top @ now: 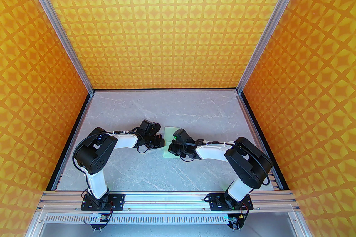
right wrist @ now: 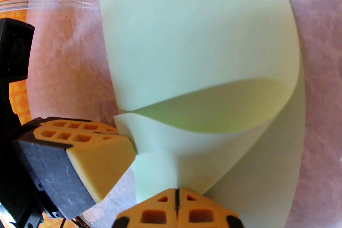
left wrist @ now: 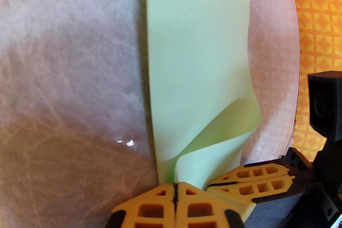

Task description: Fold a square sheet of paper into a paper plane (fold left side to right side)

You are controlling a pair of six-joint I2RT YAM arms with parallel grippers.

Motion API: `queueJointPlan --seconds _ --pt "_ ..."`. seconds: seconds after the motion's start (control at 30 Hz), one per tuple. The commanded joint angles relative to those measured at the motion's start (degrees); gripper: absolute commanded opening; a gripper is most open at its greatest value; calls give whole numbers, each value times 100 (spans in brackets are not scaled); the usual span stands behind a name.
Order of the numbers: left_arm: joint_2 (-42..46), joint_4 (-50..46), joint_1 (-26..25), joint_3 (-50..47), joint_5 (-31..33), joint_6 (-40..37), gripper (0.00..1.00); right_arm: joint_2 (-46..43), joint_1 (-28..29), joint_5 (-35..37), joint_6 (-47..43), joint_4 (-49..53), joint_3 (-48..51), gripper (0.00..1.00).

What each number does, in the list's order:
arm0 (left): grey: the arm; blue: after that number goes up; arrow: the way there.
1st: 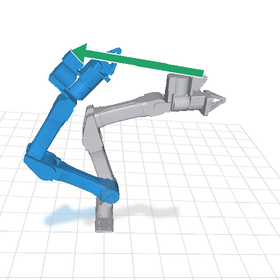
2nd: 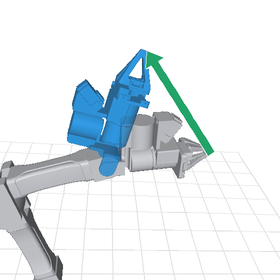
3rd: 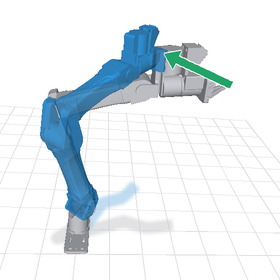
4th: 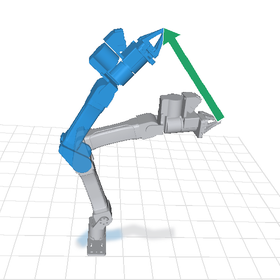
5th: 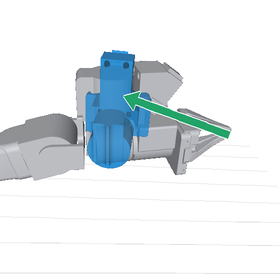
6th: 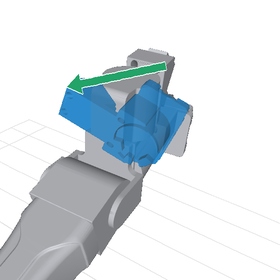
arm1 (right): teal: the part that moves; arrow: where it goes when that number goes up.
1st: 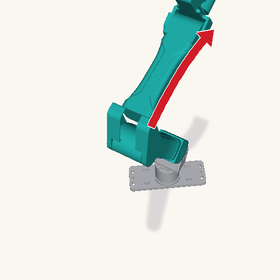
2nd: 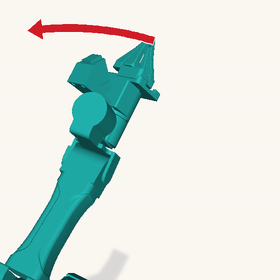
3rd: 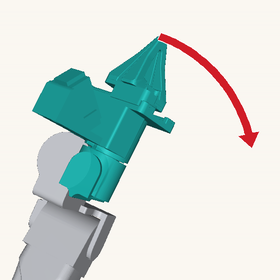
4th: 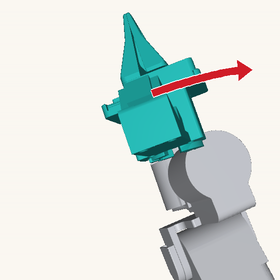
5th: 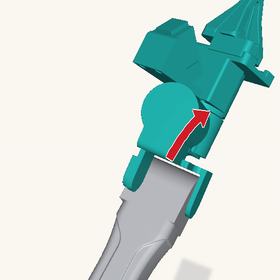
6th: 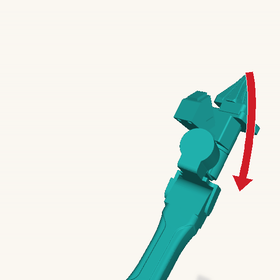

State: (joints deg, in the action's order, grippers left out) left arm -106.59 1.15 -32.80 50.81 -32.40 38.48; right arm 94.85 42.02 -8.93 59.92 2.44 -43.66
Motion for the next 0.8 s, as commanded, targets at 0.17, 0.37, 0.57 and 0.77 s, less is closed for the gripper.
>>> queueJointPlan --seconds 0.17,0.37,0.57,0.77 --pt "-188 -88 -57 69 -12 -104 2 -152 -295 5 -272 102 -161 0" --pt "-179 -107 -56 70 -12 -101 2 158 -412 -311 -188 -410 -58 0" --pt "-178 -131 -52 85 -16 -113 2 352 -470 -241 -101 -536 207 0" --pt "-107 -196 -51 137 -14 -121 5 387 -487 -250 -77 -623 406 0"
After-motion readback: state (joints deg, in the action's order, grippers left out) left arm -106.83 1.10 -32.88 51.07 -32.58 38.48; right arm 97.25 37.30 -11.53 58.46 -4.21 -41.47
